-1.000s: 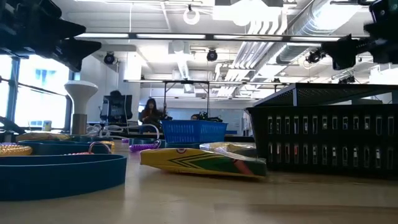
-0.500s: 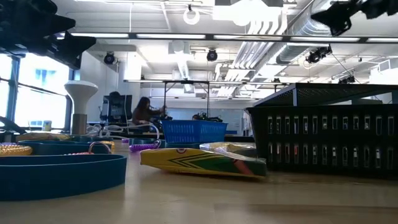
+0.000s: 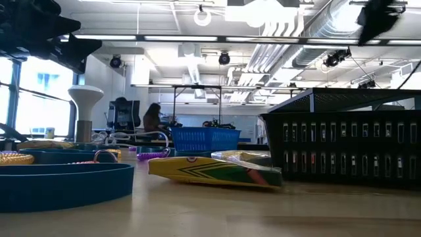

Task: Pick & Place Office Desk Supplies
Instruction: Put the top orange wrist coil keychain into the black bin

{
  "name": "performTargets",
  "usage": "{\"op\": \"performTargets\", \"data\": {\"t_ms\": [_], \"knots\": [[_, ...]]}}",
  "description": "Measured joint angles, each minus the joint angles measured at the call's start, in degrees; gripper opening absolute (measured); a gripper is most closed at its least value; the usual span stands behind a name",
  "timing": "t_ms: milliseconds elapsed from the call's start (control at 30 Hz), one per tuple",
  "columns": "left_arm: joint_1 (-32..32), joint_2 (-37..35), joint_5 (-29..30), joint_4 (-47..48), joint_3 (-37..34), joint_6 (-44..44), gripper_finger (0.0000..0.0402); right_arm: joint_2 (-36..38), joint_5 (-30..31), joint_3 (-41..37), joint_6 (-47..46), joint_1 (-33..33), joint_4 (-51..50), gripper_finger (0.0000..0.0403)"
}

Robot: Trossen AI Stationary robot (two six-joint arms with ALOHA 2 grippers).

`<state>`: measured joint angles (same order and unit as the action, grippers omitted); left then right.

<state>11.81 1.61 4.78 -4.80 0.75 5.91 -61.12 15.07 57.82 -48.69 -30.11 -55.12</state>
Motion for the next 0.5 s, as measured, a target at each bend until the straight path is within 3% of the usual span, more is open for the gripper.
{"op": "performTargets", "data": {"t_ms": [133, 267, 500], "knots": [[0.0, 0.0, 0.0, 0.26, 0.01, 0.15, 0.0238, -2.32, 9.12, -0.93, -14.97, -8.85, -2.31, 0.0344], [0.0, 0.0, 0.0, 0.31, -0.01, 0.15, 0.0238, -4.34, 22.5, -3.98, -29.54, -17.29, -4.01, 0.0344], [0.0, 0.0, 0.0, 0.28, 0.0, 0.13, 0.0238, -7.36, 28.84, -10.77, -41.47, -23.82, -1.48, 0.0344]]}}
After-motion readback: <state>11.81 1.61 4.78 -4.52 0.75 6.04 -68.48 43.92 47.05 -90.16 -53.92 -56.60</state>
